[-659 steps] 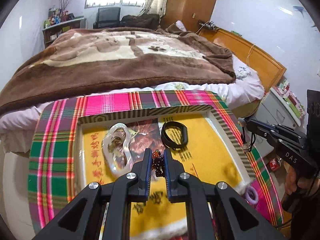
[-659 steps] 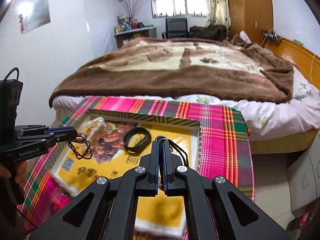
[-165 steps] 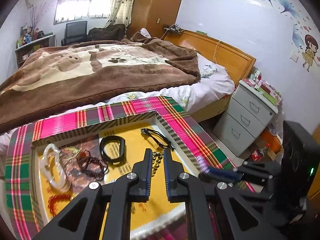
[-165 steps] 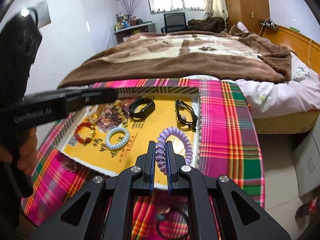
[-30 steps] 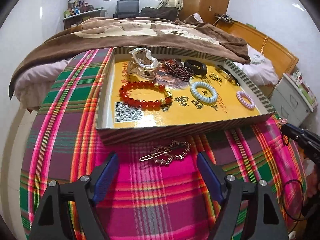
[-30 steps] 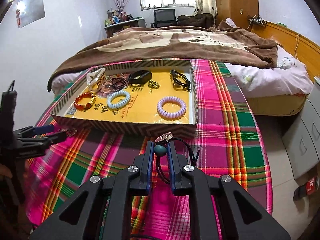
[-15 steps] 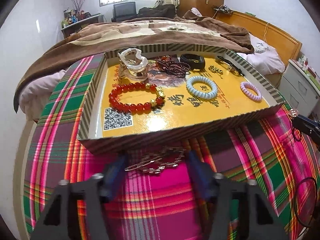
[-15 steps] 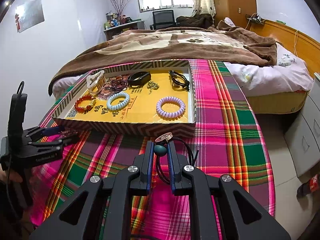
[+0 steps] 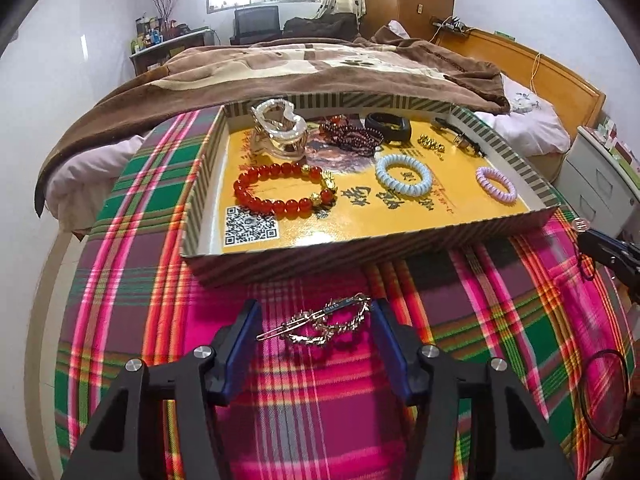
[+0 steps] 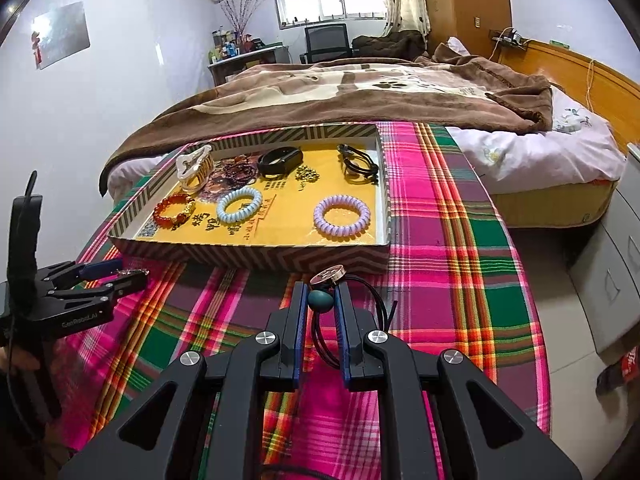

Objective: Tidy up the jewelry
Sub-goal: 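Grasp the black cord pendant with the right tool while the left tool grasps the silver barrette, then carry the barrette with the left tool while the right tool carries the cord pendant into the tray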

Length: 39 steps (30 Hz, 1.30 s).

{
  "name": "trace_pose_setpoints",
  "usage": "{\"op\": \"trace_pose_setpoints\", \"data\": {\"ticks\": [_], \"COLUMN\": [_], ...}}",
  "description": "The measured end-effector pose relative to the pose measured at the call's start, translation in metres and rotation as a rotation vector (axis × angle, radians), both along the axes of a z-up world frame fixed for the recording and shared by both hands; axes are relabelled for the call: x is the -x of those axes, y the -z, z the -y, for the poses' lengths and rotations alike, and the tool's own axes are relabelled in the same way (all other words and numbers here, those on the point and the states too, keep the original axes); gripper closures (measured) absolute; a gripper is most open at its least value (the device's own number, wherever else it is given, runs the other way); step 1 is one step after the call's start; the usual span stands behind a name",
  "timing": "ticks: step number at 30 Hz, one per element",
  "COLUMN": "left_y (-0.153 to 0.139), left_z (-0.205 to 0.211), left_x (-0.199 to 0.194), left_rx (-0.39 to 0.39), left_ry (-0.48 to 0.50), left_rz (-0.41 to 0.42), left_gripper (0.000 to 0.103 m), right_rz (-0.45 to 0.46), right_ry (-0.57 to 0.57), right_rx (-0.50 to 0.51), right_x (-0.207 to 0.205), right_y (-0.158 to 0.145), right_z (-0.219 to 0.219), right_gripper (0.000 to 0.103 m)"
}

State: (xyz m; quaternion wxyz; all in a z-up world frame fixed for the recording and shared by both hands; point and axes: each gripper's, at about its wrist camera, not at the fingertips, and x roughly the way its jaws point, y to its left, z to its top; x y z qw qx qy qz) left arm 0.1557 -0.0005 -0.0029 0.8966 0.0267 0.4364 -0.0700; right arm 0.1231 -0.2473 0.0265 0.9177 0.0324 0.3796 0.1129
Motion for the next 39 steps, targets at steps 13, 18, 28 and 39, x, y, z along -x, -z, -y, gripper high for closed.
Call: {"op": "trace_pose_setpoints", "data": {"ticks": [13, 18, 28, 39], "left_y": [-0.016, -0.03, -0.054, -0.081], "left_z": [0.002, 0.003, 0.01, 0.016], "left_x": [0.019, 0.025, 0.031, 0.018], "left_rx": [0.014, 0.018, 0.028, 0.058], "left_ry": [0.017, 0.028, 0.056, 0.094], "left_rz": [0.039, 0.07, 0.114, 0.154], "left_gripper": [0.051, 0.051, 0.051, 0.051], "right_rz": [0.017, 0.028, 0.065, 0.123], "right_ry": [-0.018, -0.027, -0.047, -0.065], "right_rx": [0.002, 0.003, 0.015, 0.016], "right_x": [0.011, 0.015, 0.018, 0.01], "right_y": [-0.009, -0.013, -0.029, -0.057], "right_z": [-0.009, -0.014, -0.022, -0.025], "right_gripper": [0.089, 0.089, 0.089, 0.089]}}
